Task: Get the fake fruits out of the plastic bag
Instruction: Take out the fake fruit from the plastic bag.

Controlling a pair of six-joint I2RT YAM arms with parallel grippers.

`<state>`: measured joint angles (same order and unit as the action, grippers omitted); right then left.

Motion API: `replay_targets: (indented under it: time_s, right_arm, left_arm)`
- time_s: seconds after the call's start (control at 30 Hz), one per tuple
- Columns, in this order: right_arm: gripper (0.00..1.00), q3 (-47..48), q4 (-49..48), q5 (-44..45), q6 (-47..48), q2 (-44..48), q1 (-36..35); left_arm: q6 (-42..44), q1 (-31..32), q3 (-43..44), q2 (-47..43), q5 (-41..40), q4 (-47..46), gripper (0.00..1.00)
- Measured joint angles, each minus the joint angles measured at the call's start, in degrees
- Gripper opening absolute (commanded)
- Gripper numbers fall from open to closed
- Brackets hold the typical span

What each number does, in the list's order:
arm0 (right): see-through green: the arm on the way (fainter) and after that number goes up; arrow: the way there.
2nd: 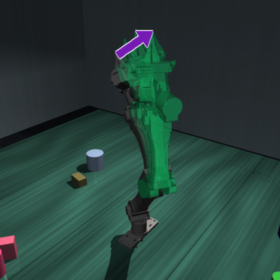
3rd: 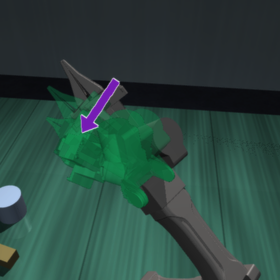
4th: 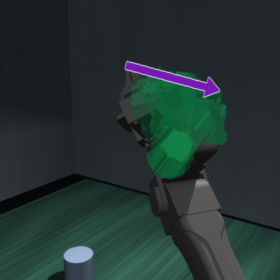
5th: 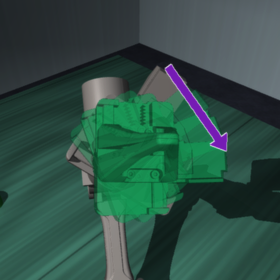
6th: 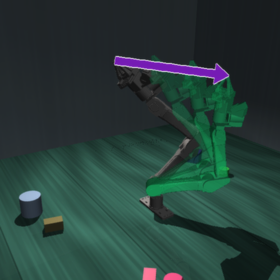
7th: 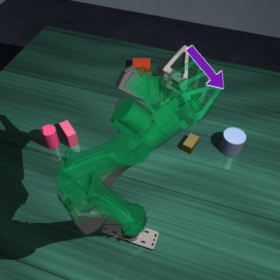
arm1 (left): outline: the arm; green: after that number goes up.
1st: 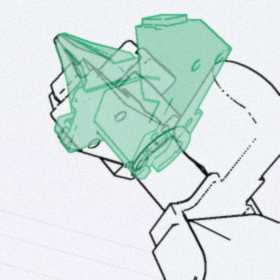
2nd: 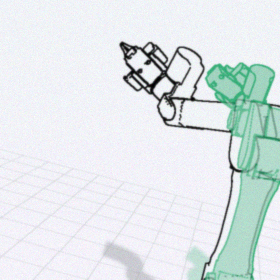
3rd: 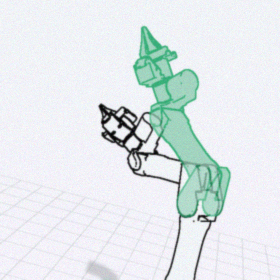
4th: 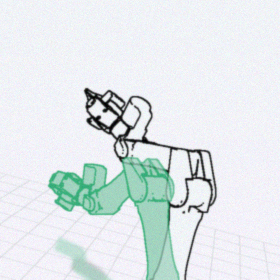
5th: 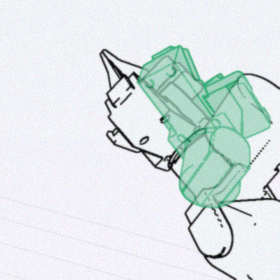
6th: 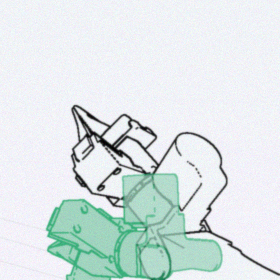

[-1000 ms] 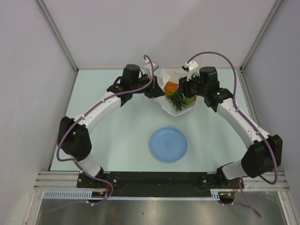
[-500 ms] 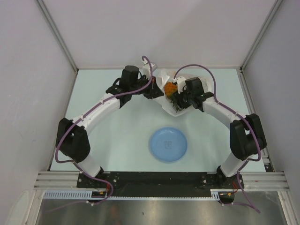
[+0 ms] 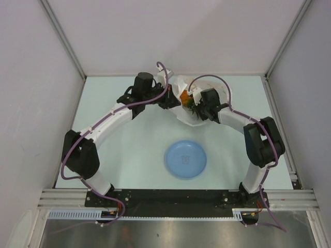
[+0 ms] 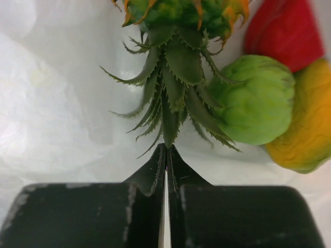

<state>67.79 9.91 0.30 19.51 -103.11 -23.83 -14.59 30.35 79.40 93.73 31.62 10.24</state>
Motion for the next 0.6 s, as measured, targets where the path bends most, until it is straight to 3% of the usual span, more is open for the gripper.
replay_targets:
  time_s: [0.23,0.6]
  right_arm:
    - [0.0,-0.4,0.9,0.1,4.1,4.1,-0.1]
    - [0.0,-0.4,6.2,-3.3,10.8,25.4,-1.1]
  left_arm:
    - [0.0,0.0,-0.3,0.0,0.0,-0.5,0.0]
    - [0.2,0.0,0.8,1.2,-0.5,-0.8,0.0]
